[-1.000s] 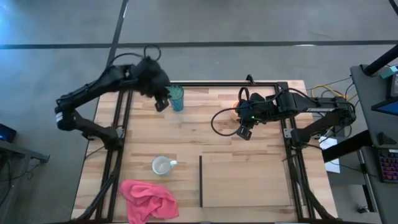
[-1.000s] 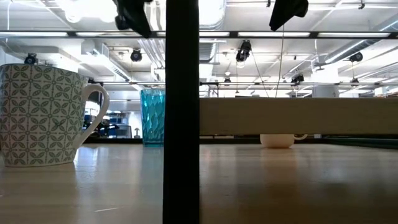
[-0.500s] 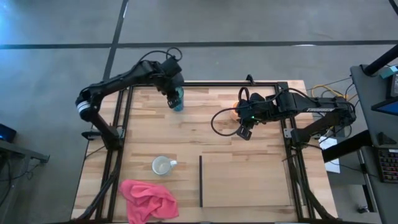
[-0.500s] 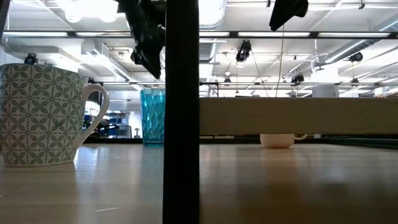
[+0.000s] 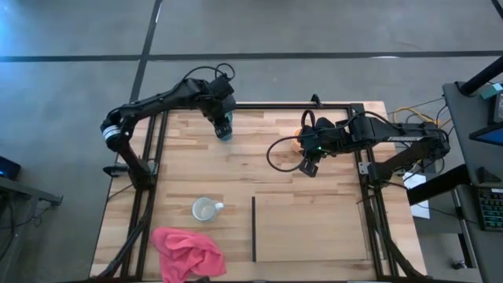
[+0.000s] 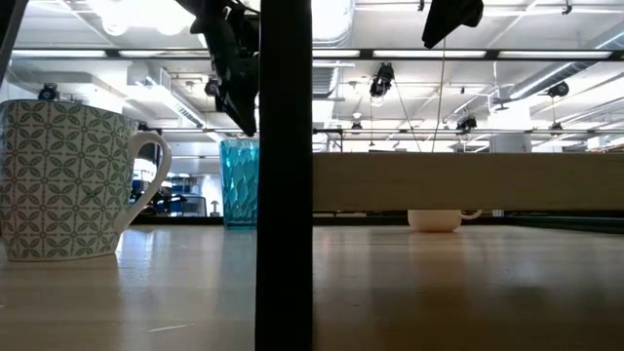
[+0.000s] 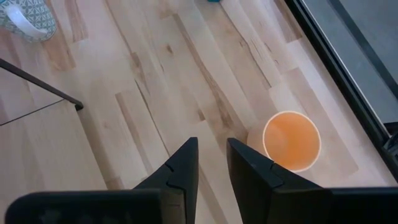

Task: Stack small to large cups/mugs on shelf
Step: Put the blue cup on the shelf

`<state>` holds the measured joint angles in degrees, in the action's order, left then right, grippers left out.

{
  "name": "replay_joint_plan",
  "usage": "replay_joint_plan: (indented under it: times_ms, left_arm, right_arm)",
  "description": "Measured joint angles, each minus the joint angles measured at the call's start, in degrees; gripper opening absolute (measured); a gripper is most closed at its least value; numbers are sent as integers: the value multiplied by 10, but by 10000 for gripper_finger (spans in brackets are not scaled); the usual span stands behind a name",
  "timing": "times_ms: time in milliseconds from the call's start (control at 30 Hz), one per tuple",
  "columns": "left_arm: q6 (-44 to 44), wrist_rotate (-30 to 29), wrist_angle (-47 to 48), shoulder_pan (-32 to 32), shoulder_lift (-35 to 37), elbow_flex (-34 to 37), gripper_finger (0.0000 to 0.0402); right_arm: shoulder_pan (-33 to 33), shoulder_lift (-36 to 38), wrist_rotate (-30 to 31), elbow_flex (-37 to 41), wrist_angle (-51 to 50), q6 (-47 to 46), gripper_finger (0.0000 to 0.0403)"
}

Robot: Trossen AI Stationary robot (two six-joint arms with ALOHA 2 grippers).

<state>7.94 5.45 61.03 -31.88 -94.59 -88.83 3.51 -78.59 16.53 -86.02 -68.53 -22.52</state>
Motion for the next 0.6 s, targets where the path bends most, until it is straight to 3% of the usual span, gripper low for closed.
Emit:
replay_joint_plan:
  times_ms: [600]
  left_arm:
    - [-16,-33,-21,0,1,13,95]
  right_arm:
    - [0,0,0,0,2,0,81]
